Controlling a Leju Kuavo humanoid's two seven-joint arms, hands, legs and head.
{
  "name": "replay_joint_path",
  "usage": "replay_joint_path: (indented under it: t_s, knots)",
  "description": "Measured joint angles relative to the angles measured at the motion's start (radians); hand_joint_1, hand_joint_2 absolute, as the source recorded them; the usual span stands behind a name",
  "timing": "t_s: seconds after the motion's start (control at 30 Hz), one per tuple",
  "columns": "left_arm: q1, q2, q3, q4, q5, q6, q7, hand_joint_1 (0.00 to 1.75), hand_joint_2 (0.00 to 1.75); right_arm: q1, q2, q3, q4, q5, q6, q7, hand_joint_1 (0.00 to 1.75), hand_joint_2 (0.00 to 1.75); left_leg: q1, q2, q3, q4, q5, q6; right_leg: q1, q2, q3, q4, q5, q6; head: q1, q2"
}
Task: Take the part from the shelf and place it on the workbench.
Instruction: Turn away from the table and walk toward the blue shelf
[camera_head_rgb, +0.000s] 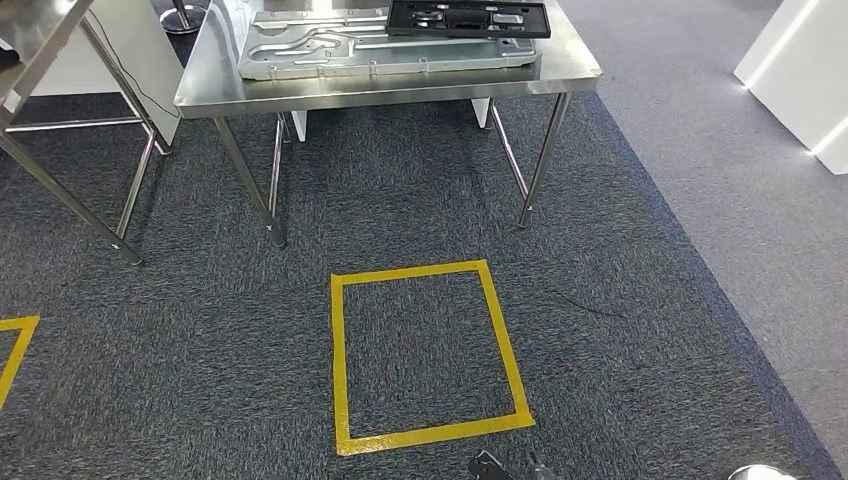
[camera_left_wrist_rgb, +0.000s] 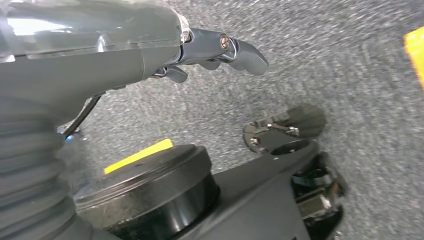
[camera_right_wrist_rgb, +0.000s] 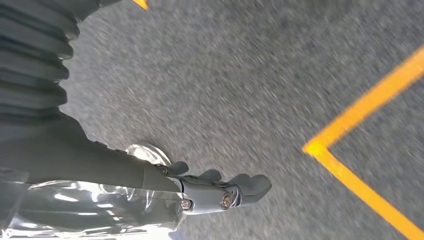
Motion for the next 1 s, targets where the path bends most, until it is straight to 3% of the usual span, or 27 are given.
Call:
replay_joint_path:
  t_s: [0.43, 0.87, 1.0]
  knots:
    - [-0.008, 0.0, -0.046, 0.0, -0.072, 0.007, 0.103, 0.0, 1.75, 0.025, 0.027, -0.016, 0.019, -0.033, 0.108, 0.127, 0.0, 1.75, 0.0, 0.0, 0.001, 0.0, 0.0, 0.0, 0.0, 0.0, -0.001, 0.0, 0.0, 0.0, 0.0, 0.0]
    - [-0.016, 0.0, -0.075, 0.0, -0.089, 0.005, 0.136, 0.0, 1.75, 0.038, 0.041, -0.088, 0.021, -0.085, 0.132, 0.142, 0.0, 1.75, 0.0, 0.0, 0.001, 0.0, 0.0, 0.0, 0.0, 0.0, 0.0, 0.0, -0.001, -0.001, 0.0, 0.0]
    - [-0.018, 0.0, -0.076, 0.0, -0.09, -0.006, 0.14, 0.0, 1.75, 0.039, 0.041, -0.106, 0.021, -0.104, 0.153, 0.096, 0.0, 0.0, 0.0, 0.0, 0.001, 0.0, 0.0, 0.0, 0.0, 0.0, 0.0, 0.0, -0.001, -0.001, 0.0, 0.0]
